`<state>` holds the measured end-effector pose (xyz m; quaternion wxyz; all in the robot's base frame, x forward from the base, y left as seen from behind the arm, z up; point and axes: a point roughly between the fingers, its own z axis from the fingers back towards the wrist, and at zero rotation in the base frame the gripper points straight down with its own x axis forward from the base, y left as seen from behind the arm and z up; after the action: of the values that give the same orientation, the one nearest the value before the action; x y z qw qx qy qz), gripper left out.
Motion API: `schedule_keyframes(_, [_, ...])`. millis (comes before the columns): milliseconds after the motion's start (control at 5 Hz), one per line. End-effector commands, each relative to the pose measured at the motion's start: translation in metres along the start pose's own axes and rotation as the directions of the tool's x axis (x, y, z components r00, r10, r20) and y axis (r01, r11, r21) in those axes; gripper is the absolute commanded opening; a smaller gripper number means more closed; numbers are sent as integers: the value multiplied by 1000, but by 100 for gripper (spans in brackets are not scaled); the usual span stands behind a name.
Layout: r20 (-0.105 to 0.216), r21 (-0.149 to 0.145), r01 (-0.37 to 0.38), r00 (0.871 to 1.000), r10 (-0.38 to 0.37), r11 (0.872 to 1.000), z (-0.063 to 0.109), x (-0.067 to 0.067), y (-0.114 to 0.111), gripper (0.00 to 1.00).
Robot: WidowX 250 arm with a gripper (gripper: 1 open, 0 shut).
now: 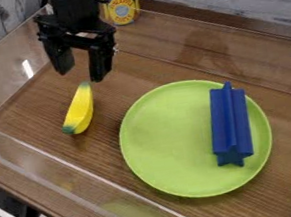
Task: Put the banana in the green plate
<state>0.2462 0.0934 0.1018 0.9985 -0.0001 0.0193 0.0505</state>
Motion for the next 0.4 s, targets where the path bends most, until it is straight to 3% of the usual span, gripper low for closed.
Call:
schedule_keyframes(0, [20,13,-8,1000,7,1000,1,2,5,100])
schedule_keyframes(200, [10,13,-8,1000,8,1000,-6,1,6,100])
